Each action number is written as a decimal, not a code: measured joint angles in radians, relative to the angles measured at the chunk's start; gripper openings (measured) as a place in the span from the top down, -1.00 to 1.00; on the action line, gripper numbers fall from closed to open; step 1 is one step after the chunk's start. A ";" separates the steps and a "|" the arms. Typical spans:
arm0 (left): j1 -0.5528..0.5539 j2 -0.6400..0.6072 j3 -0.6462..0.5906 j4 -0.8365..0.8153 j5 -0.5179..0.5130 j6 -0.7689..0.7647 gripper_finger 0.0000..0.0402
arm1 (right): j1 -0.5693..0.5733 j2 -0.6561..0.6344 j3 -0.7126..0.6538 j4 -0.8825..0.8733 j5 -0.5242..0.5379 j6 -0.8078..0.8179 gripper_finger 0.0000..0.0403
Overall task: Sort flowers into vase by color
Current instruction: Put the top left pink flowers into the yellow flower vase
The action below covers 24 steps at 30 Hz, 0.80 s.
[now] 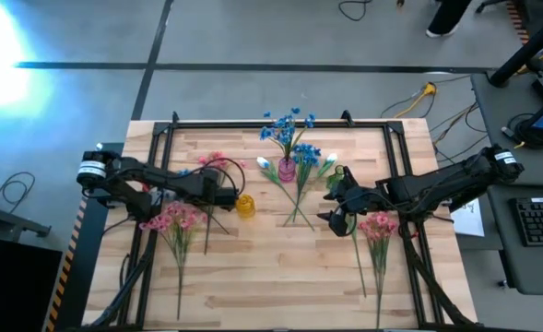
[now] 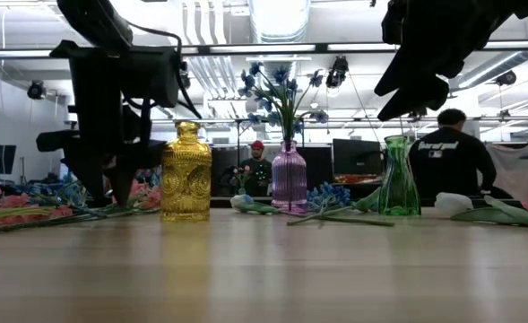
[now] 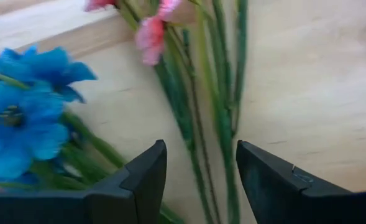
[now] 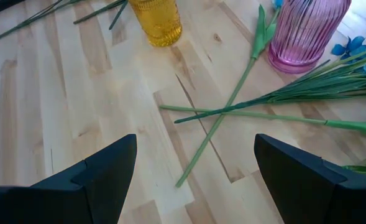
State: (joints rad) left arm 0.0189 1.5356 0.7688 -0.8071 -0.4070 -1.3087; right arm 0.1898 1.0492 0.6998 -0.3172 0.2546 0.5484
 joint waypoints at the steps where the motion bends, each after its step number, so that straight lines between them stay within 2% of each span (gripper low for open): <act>1: 0.000 -0.001 -0.004 0.014 0.004 0.008 0.10 | 0.000 0.000 0.000 0.000 0.001 0.000 -0.57; 18: 0.021 -0.001 -0.080 0.145 0.006 0.025 0.11 | 0.000 0.000 0.000 0.001 0.008 -0.002 -0.57; 24: 0.021 -0.001 -0.085 0.145 -0.003 0.025 0.21 | 0.000 0.000 0.000 0.008 0.008 -0.002 -0.57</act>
State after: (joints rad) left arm 0.0395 1.5345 0.6838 -0.6617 -0.4104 -1.2835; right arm 0.1898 1.0492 0.6998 -0.3089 0.2623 0.5465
